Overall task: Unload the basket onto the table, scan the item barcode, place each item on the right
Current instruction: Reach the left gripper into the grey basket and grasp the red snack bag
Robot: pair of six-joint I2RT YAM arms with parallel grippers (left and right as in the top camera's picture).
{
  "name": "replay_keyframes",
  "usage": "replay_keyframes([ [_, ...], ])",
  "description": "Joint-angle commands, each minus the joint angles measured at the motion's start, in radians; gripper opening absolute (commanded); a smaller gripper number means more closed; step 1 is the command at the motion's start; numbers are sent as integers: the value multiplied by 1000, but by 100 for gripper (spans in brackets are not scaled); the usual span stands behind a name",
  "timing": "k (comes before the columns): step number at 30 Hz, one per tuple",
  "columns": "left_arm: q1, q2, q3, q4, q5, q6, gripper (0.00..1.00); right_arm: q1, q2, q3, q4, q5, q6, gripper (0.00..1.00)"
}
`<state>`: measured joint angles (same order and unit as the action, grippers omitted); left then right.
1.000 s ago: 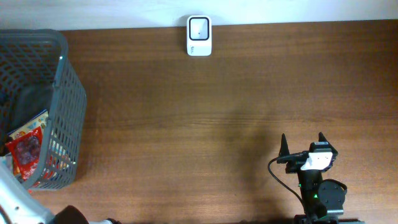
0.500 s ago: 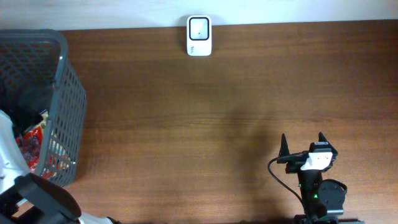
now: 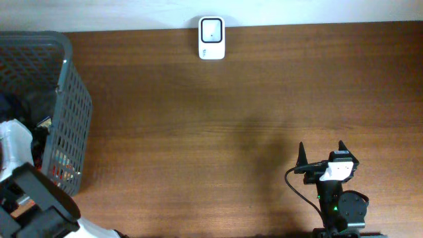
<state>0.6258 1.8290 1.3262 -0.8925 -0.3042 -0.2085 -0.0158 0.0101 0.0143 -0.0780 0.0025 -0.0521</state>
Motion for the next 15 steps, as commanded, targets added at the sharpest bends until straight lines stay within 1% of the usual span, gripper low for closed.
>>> replay_keyframes([
  [1,18,67,-25,-1,-8,4,64,8,-6,-9,-1,9,8,98],
  [2,20,71,-25,0,-9,5,48,8,-6,-9,-1,9,8,98],
  [3,19,71,-25,3,-15,4,35,8,-6,-9,-1,9,8,99],
  [4,19,69,-21,3,-15,4,28,8,-6,-9,-1,9,8,98],
  [5,19,68,-12,2,-15,4,17,8,-6,-9,-1,9,8,99],
  [7,19,64,28,-26,-15,4,2,8,-6,-9,-1,9,8,98],
  [8,19,61,76,-62,-14,4,0,8,-6,-9,-1,9,8,99],
  [11,18,47,222,-160,0,-7,0,8,-6,-9,-1,9,8,98],
  [15,18,15,407,-264,95,-7,0,8,-6,-9,-1,9,8,98],
])
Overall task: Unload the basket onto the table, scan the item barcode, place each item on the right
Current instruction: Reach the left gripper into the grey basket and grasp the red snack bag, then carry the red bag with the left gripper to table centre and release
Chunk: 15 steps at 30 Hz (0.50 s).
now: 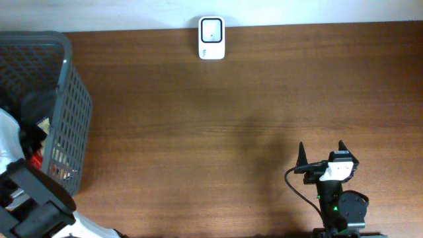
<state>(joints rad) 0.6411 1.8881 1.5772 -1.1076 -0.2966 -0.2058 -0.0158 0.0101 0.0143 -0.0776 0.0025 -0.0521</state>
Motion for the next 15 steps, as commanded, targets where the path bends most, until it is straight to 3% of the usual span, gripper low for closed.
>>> replay_keyframes([
  [1,3,-56,211,-76,116,-10,0,8,-6,-9,-1,9,8,98],
  [5,2,-95,316,-121,146,-10,0,8,-6,-9,-1,9,8,98],
  [8,2,-146,333,-113,344,-8,0,8,-6,-9,-2,9,8,98],
  [12,2,-268,344,3,652,81,0,8,-6,-9,-2,9,8,99],
  [15,-33,-430,350,149,679,80,0,8,-7,-9,-1,9,8,98],
])
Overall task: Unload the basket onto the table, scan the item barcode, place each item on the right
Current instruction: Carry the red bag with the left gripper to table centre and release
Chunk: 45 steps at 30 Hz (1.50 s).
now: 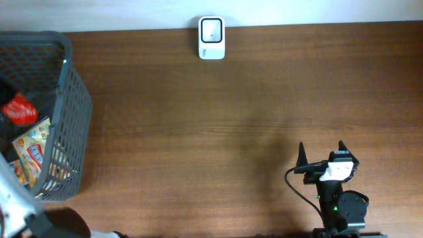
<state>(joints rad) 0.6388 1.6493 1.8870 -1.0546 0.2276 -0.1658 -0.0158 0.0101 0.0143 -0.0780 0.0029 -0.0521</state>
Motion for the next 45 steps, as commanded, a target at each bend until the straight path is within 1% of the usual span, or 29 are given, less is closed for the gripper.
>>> replay_keyframes([
  [1,-50,-234,40,126,155,40,0,8,-6,-9,-1,8,8,99],
  [3,-117,-316,40,163,177,40,0,8,-6,-9,-1,8,8,98],
  [6,-254,-387,40,147,220,40,0,8,-6,-9,-1,8,8,98],
  [8,-409,-407,40,104,256,40,0,8,-6,-9,-1,8,8,98],
  [11,-632,-390,16,69,230,40,0,8,-6,-9,-1,8,8,98],
  [13,-779,-358,-25,67,126,39,0,8,-7,-9,-1,8,8,99],
  [15,-928,-295,-77,73,-88,2,0,8,-6,-9,-1,8,8,99],
  [17,-1029,-217,-111,81,-247,-5,0,8,-7,-9,-1,8,8,98],
  [19,-1114,-109,-122,87,-353,-5,0,8,-6,-9,-1,8,8,98],
  [23,-1203,92,-122,138,-490,-13,0,8,-7,-9,-1,8,8,98],
  [25,-1228,193,-122,174,-515,-112,0,8,-6,-9,-1,8,8,98],
  [27,-1244,265,-122,196,-512,-210,0,8,-6,-9,-1,8,8,98],
  [29,-1267,332,-122,225,-493,-281,0,8,-6,-9,-1,8,8,98],
  [30,-1283,371,-122,251,-454,-298,0,8,-6,-9,-1,8,8,99],
  [32,-1307,408,-122,286,-423,-298,0,8,-6,-9,-1,8,8,98],
  [33,-1315,418,-122,294,-425,-298,0,8,-6,-9,-1,8,8,98],
  [35,-1336,447,-122,314,-425,-298,3,8,-7,-9,-1,8,8,98],
  [36,-1343,461,-122,322,-425,-309,3,8,-6,-9,-1,8,8,98],
  [37,-1352,483,-122,330,-425,-330,5,8,-6,-9,-1,8,8,98],
  [38,-1359,498,-122,333,-425,-344,13,8,-6,-9,-1,8,8,99],
  [39,-1369,515,-122,340,-426,-345,42,8,-7,-9,-1,8,8,98],
  [40,-1373,522,-122,345,-434,-345,59,8,-6,-9,-1,8,8,98],
  [42,-1374,521,-115,351,-433,-315,65,8,-6,-9,-1,8,8,98],
  [43,-1372,515,-93,344,-433,-283,74,8,-7,-9,-1,8,8,98],
  [45,-1361,491,-26,314,-434,-230,89,8,-7,-9,-1,8,8,98],
])
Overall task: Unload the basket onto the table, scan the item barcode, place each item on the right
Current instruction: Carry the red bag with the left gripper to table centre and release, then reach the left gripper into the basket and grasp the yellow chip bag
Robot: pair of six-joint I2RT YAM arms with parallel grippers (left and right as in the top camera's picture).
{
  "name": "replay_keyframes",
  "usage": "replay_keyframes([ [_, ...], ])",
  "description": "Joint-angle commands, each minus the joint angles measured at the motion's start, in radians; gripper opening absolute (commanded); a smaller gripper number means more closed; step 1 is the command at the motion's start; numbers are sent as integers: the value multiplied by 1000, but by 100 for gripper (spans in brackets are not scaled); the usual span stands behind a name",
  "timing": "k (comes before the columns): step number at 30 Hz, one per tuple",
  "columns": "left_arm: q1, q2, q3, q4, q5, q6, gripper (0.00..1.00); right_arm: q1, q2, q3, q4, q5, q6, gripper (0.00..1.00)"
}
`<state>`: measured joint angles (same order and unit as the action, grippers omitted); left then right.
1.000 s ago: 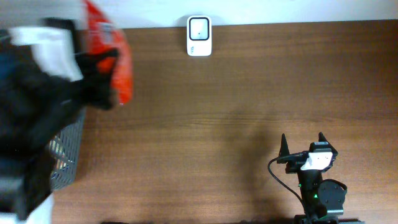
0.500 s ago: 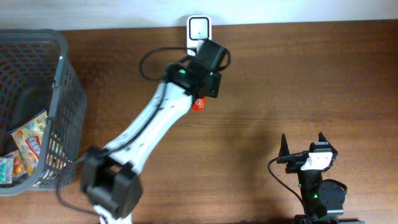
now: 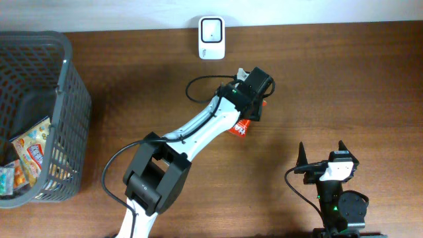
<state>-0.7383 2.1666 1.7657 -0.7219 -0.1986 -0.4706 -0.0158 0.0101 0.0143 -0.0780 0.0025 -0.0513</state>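
Observation:
The white barcode scanner [image 3: 211, 38] stands at the table's far edge. My left arm reaches from the near left to the middle of the table. Its gripper [image 3: 250, 116] is mostly hidden under the black wrist and is shut on a red packet [image 3: 240, 127], which sticks out below and to the right of the wrist. The packet is a short way in front of the scanner and to its right. My right gripper [image 3: 322, 154] rests at the near right, open and holding nothing.
A grey mesh basket [image 3: 71, 112] stands at the left edge with several colourful snack packets [image 3: 32, 147] inside. A black cable [image 3: 198, 89] loops off the left wrist toward the scanner.
The left arm was low at the left edge by the basket, with a red item in the basket. Now it stretches to the table's middle and the red packet is under its gripper.
The left arm first hung over the basket, covering its contents. Then it sat a little lower over the basket. Then it was nearly out of view, and a red item showed in the basket's upper left. Now the red packet is near the scanner. The right arm never moved.

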Motion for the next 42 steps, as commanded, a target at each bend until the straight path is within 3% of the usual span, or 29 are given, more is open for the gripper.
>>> replay_keyframes([
  [1,25,-47,143,-41,-8,101,95,8,-6,-9,-1,9,7,98],
  [2,38,-82,213,-81,-7,130,99,8,-6,-9,-1,9,7,98],
  [8,190,-238,419,-319,-39,279,99,8,-6,-9,-1,9,7,98],
  [11,352,-341,448,-438,-159,278,99,8,-7,-9,-1,9,7,98],
  [17,775,-533,448,-579,-161,278,99,8,-6,-9,-1,9,7,98],
  [23,1098,-533,418,-748,-154,278,99,8,-6,-9,-1,9,7,98],
  [29,1233,-489,232,-718,-78,278,98,8,-6,-9,-1,9,7,98],
  [34,1237,-463,5,-510,-97,279,99,8,-7,-9,-1,9,7,99],
  [42,1248,-357,-169,-318,-191,278,99,8,-6,-9,-1,9,7,99],
])
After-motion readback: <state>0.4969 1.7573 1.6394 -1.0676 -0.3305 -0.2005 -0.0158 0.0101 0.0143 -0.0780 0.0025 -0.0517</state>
